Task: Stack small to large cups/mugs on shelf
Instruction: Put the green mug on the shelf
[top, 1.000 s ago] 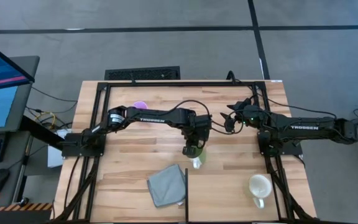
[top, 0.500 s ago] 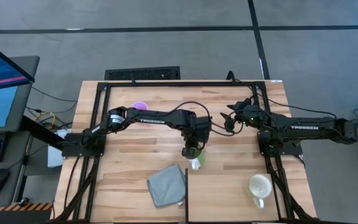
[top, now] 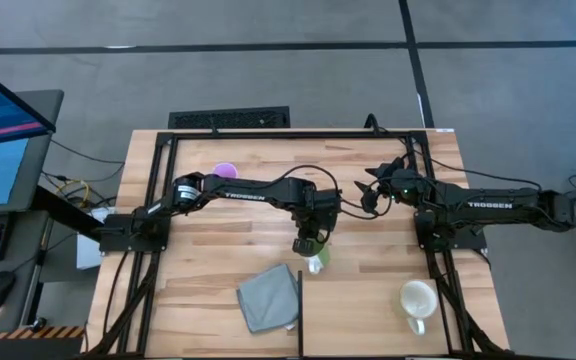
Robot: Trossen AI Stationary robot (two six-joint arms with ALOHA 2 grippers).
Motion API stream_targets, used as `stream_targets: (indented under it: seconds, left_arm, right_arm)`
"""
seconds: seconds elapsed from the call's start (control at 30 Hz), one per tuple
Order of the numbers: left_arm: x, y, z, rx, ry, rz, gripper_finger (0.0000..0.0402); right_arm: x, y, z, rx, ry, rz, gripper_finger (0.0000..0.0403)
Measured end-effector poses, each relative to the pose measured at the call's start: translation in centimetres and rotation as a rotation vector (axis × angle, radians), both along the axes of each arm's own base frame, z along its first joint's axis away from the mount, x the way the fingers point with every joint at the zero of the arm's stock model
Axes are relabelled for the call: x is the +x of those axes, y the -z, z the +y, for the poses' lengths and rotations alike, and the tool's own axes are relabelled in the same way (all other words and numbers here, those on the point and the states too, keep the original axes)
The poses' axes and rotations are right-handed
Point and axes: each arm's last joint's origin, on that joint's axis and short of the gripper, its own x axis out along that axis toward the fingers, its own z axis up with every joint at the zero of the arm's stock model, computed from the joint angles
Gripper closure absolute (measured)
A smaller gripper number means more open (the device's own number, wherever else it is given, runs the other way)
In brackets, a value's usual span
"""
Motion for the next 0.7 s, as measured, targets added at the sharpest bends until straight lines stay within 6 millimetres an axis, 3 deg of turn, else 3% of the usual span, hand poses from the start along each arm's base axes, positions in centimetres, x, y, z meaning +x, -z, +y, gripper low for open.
stream_targets:
  seconds: [0.27,0.7]
  left_arm:
    - [-0.1,-1.6,-0.4,0.081,-0.016,0.003,0.0374]
    - [-0.4,-1.5,-0.6,0.097,-0.024,0.033,0.0374]
  right_arm:
    - [0.0,0.0,0.0,0.000,0.000,-0.001,0.0110]
    - [0.0,0.0,0.0,0.000,0.000,0.000,0.0110]
